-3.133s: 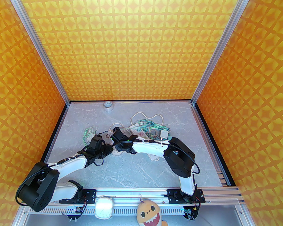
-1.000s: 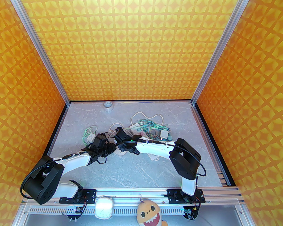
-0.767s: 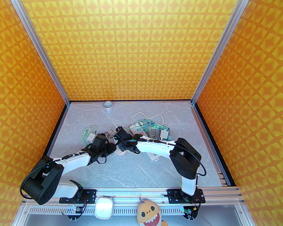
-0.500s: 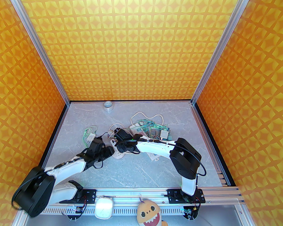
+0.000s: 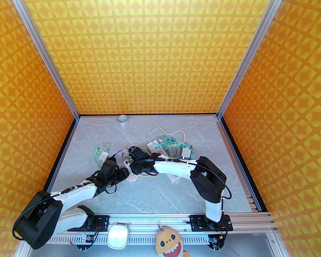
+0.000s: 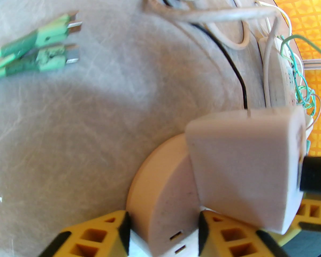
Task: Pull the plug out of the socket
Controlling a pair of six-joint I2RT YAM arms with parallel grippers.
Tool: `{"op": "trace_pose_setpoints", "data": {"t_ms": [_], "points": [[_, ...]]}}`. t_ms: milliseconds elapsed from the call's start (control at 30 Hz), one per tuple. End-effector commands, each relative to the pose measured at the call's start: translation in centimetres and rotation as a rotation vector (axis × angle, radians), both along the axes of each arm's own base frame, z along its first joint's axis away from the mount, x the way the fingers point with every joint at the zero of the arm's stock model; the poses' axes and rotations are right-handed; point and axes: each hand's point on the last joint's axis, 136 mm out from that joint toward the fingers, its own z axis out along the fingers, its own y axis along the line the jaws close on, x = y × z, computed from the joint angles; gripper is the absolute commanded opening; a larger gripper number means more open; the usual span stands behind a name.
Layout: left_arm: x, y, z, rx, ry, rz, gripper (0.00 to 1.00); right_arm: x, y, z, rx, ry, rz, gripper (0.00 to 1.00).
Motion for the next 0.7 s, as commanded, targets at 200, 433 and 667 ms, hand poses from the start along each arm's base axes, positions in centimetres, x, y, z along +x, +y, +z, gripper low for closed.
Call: {"op": "trace_pose_setpoints", "data": {"t_ms": [200,433,667], "points": [[-3.2,3.3,-5.4,0.260,0.219,0.024,0.38,-0.7,2.6,1.0,-0.008,-0.070,0.033,0.30],[-3.9,3.8,-6.5,0.300,0.259,0.026,0.35,0.6,0.2,2.3,-0.136,-0.184,-0.017,0.29],[-3.9,3.8,-6.5,0.306,0.262,0.021,0.34,0.1,1.4,3.2,0.111,-0.038,0.001,0.29]]}}
